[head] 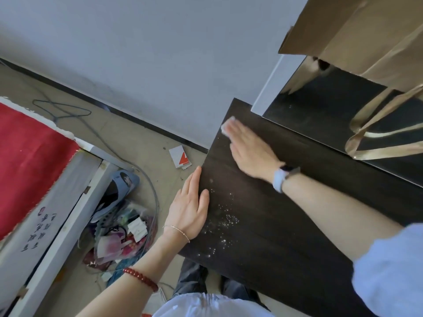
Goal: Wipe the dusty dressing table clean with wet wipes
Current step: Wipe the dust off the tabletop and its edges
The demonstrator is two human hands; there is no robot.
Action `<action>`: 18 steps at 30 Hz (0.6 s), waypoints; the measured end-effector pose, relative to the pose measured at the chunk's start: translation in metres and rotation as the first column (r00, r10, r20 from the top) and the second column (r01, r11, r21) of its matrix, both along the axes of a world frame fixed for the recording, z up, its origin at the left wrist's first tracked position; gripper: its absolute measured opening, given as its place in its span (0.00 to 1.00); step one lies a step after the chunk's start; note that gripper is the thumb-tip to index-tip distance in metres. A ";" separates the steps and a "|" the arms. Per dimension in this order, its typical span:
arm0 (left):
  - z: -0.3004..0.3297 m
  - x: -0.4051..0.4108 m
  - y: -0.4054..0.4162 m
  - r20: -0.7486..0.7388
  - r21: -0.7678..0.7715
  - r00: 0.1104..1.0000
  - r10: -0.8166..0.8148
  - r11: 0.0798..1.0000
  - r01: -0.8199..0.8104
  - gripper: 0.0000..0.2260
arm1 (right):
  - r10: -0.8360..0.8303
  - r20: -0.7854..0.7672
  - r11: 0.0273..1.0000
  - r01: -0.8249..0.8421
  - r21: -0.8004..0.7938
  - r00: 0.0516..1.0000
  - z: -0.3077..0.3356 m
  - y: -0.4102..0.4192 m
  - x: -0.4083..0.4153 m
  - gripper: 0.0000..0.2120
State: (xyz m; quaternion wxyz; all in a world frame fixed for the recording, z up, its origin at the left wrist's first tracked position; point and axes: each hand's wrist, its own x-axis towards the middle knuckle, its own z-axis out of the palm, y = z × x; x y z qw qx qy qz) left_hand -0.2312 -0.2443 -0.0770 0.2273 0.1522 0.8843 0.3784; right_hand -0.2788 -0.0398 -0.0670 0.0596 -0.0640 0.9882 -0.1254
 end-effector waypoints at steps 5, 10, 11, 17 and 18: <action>0.005 -0.002 -0.003 0.203 0.128 0.966 0.158 0.974 -0.186 0.23 | -0.029 0.034 0.999 0.031 -0.034 0.999 -0.011 -0.015 -0.013 0.23; -0.003 -0.016 -0.015 0.733 0.336 0.630 0.256 0.669 -0.663 0.26 | 0.335 0.008 0.935 -0.331 -0.129 0.942 -0.005 -0.068 0.114 0.25; -0.004 -0.016 -0.017 0.765 0.334 0.611 0.204 0.685 -0.647 0.28 | 0.417 0.033 0.905 -0.412 -0.108 0.908 -0.004 -0.068 0.130 0.25; -0.010 -0.010 -0.026 0.641 0.358 0.763 0.083 0.847 -0.393 0.14 | 0.165 -0.019 0.986 -0.165 -0.006 0.986 -0.011 -0.019 0.083 0.24; -0.013 -0.008 -0.029 0.585 0.363 0.809 0.051 0.876 -0.318 0.15 | 0.054 -0.035 0.999 -0.054 0.008 0.998 -0.011 -0.006 0.068 0.24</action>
